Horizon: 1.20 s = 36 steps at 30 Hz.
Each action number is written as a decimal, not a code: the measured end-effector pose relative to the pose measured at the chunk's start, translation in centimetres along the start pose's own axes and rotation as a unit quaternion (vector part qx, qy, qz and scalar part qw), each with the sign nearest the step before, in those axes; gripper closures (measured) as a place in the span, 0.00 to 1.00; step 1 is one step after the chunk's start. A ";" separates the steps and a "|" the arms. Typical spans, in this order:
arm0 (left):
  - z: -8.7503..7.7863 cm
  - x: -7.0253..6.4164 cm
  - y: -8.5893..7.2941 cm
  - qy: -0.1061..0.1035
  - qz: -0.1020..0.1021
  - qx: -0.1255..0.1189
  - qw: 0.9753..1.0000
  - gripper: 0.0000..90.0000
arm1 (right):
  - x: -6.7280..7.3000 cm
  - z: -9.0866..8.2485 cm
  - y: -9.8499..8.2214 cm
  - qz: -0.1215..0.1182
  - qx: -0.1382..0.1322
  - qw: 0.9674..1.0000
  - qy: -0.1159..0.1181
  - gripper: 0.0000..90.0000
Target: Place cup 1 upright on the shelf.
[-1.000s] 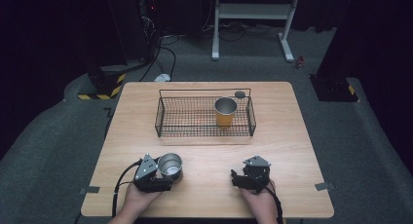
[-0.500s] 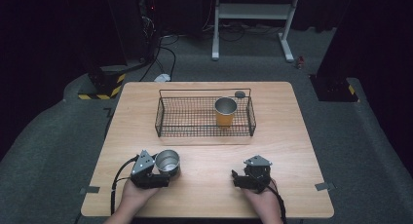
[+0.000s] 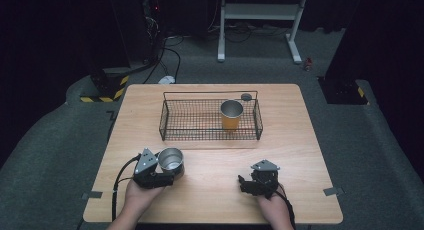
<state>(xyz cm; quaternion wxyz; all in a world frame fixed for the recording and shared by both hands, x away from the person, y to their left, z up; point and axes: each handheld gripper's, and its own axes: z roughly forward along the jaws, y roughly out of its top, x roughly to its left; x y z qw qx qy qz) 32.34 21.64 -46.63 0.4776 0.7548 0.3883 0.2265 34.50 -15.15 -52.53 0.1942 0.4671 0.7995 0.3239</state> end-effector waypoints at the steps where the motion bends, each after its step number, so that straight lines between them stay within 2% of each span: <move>1: 0.0 0.0 0.0 0.000 0.000 0.000 1.000 0.21 | 0.0 0.0 0.0 -0.004 0.000 1.000 0.000 0.12; 15: 0.7 -0.4 1.7 0.012 -0.008 -0.007 1.000 0.21 | 0.0 0.1 0.1 -0.007 0.002 1.000 0.003 0.10; 22: 1.1 -0.2 2.8 0.015 -0.018 -0.026 0.999 0.21 | -0.1 0.1 0.1 -0.008 0.001 1.000 0.003 0.10; 36: 1.7 0.1 5.0 0.023 -0.017 -0.037 0.999 0.21 | -0.1 0.1 0.1 -0.008 0.002 1.000 0.004 0.10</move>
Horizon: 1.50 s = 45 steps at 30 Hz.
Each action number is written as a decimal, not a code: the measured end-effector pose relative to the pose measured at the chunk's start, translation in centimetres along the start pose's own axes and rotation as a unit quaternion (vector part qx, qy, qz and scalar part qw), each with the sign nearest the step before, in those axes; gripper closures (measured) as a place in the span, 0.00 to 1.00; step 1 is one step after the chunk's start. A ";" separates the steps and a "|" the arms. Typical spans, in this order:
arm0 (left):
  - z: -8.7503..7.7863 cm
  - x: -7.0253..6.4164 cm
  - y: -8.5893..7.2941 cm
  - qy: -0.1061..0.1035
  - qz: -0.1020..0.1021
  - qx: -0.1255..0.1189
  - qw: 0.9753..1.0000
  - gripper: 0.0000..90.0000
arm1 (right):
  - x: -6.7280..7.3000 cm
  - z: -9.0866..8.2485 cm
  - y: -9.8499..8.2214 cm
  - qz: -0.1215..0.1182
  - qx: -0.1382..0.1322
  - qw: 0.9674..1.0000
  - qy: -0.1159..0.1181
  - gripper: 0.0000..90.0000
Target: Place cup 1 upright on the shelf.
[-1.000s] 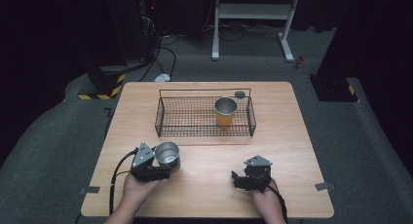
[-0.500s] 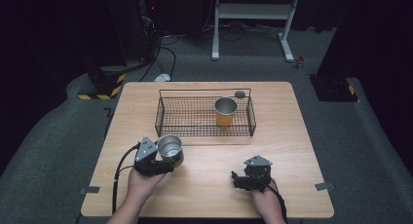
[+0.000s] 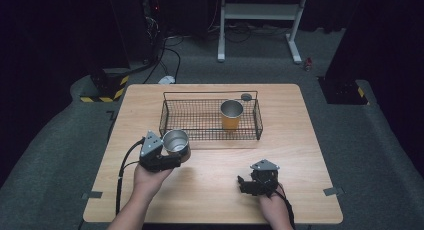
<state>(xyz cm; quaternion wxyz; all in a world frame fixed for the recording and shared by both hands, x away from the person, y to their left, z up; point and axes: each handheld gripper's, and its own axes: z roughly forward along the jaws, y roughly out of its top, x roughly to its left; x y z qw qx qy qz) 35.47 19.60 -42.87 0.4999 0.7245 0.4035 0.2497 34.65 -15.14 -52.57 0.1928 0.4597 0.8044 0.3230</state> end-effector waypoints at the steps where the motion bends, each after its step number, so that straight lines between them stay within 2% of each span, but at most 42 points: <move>1: 0.2 0.1 0.2 0.001 -0.002 0.001 1.000 0.21 | 0.0 0.0 0.0 0.000 0.000 1.000 0.000 0.10; 5: 0.4 0.3 0.5 0.004 -0.001 0.001 1.000 0.21 | 0.0 0.0 0.0 -0.001 0.000 1.000 0.000 0.10; 13: 1.0 1.1 1.3 0.008 -0.011 -0.003 1.000 0.21 | 0.0 0.0 0.0 0.001 0.001 1.000 0.002 0.10; 21: 1.7 1.4 2.7 0.013 -0.004 -0.005 1.000 0.21 | 0.0 0.0 0.0 0.001 0.002 1.000 0.002 0.10; 27: 2.8 1.9 3.0 0.021 -0.007 -0.011 1.000 0.21 | 0.0 0.0 0.0 0.001 0.002 1.000 0.002 0.10; 31: 3.9 2.4 3.2 0.022 -0.014 -0.003 1.000 0.21 | 0.0 0.0 0.0 0.001 0.002 1.000 0.002 0.10; 35: 4.5 2.8 3.7 0.025 -0.018 -0.007 0.999 0.21 | 0.0 0.0 0.0 0.001 0.002 1.000 0.002 0.10; 36: 4.7 3.0 3.9 0.027 -0.026 -0.016 0.999 0.21 | 0.0 0.0 0.0 0.001 0.002 1.000 0.002 0.10; 41: 5.6 3.5 4.4 0.032 -0.029 -0.011 0.999 0.21 | 0.0 0.0 0.0 0.001 0.002 1.000 0.002 0.10; 45: 6.1 3.7 4.9 0.033 -0.028 -0.016 0.999 0.21 | 0.0 0.0 0.0 0.001 0.002 1.000 0.002 0.10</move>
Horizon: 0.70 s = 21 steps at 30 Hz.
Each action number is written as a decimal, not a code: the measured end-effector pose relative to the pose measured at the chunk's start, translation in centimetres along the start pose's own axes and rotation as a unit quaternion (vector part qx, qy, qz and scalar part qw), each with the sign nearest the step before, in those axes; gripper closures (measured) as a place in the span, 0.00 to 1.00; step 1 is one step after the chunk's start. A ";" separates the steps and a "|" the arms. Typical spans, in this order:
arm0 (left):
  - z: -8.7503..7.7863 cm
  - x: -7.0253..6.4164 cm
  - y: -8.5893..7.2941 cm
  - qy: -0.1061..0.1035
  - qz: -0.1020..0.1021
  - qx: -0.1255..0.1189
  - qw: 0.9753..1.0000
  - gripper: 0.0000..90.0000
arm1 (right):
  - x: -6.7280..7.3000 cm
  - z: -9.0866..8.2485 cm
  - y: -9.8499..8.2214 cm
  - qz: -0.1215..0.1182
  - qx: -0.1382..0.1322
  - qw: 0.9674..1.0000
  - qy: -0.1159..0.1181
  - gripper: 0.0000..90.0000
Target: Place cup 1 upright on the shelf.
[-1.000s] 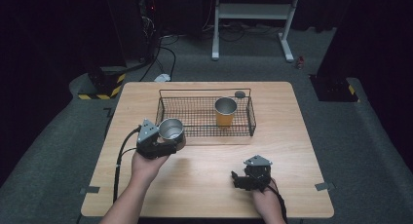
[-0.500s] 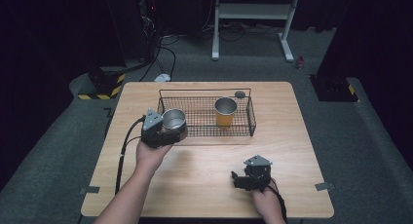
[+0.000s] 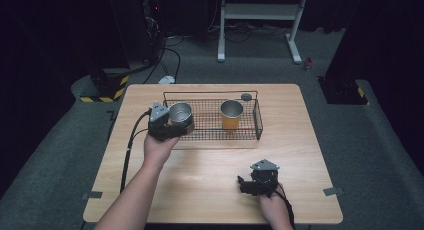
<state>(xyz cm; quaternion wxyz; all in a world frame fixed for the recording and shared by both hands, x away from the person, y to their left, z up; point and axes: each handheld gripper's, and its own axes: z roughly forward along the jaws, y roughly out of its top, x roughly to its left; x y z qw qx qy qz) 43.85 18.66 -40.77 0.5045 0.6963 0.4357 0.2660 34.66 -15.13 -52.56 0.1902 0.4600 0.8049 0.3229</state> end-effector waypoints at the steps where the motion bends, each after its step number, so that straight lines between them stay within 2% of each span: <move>1: 0.2 0.0 0.2 0.002 0.001 0.002 1.000 0.21 | 0.0 0.0 0.0 0.000 0.000 1.000 0.000 0.10; 3: 0.6 0.1 0.4 0.001 -0.004 0.002 1.000 0.21 | 0.0 0.0 0.0 0.000 0.000 1.000 0.000 0.10; 8: 1.7 0.3 1.0 0.007 0.004 0.011 1.000 0.21 | 0.0 0.0 0.0 -0.001 0.000 1.000 0.000 0.10; 13: 2.8 0.8 1.2 0.007 -0.013 0.007 1.000 0.21 | 0.0 0.0 0.0 -0.002 -0.001 1.000 0.000 0.10; 18: 3.7 1.3 1.1 0.009 -0.010 0.024 1.000 0.21 | 0.0 0.0 0.0 -0.002 -0.001 1.000 0.000 0.10; 21: 4.5 1.8 0.9 0.013 -0.021 0.032 0.999 0.21 | 0.0 0.0 0.0 -0.002 -0.001 1.000 0.000 0.10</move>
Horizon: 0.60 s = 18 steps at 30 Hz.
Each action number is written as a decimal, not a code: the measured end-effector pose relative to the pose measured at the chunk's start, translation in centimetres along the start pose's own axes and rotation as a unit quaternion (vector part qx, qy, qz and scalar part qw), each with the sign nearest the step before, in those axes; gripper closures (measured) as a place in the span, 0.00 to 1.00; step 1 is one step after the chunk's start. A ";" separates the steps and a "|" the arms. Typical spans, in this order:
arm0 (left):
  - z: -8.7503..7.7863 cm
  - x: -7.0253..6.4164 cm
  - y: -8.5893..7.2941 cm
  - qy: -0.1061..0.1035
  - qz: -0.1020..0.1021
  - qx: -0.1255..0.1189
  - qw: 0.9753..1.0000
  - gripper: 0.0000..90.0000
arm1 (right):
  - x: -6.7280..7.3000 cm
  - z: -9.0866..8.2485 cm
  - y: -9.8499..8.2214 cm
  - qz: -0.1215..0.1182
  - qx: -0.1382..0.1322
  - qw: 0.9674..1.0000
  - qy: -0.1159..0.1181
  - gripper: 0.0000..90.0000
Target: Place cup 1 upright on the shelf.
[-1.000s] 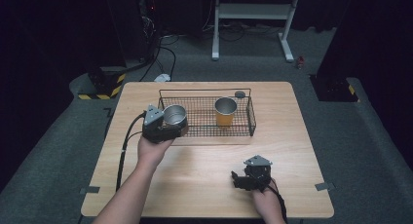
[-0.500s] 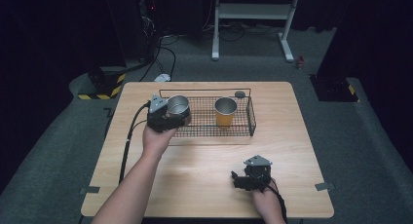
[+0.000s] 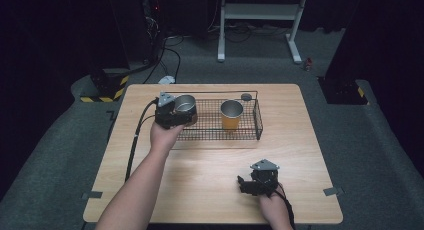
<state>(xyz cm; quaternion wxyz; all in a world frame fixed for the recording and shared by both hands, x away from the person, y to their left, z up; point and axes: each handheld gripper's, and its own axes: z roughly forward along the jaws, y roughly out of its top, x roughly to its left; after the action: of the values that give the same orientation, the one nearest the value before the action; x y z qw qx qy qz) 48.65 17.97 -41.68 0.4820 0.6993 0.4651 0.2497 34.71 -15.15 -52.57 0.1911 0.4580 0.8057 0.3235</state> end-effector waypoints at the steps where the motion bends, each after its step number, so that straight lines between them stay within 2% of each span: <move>1: 0.0 0.0 0.0 0.000 0.000 0.000 1.000 0.21 | 0.0 0.0 0.0 0.000 0.000 1.000 0.000 0.10; 4: 0.8 0.2 0.0 0.008 0.003 0.012 1.000 0.21 | 0.0 0.0 0.0 0.000 0.000 1.000 0.000 0.10; 7: 1.0 0.3 0.0 0.006 -0.001 0.015 1.000 0.21 | 0.0 0.0 0.0 0.001 0.001 1.000 0.000 0.10; 12: 1.7 0.6 -0.2 0.014 0.001 0.017 1.000 0.21 | 0.0 0.0 0.0 0.001 0.001 1.000 0.000 0.10; 18: 2.8 0.9 -0.8 0.019 -0.010 0.035 0.999 0.21 | 0.0 0.0 0.0 0.001 0.001 1.000 0.000 0.10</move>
<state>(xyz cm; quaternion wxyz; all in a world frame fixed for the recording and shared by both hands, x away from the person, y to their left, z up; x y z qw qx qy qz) 50.90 17.61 -43.65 0.4513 0.7059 0.4897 0.2416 34.69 -15.14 -52.57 0.1899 0.4589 0.8056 0.3230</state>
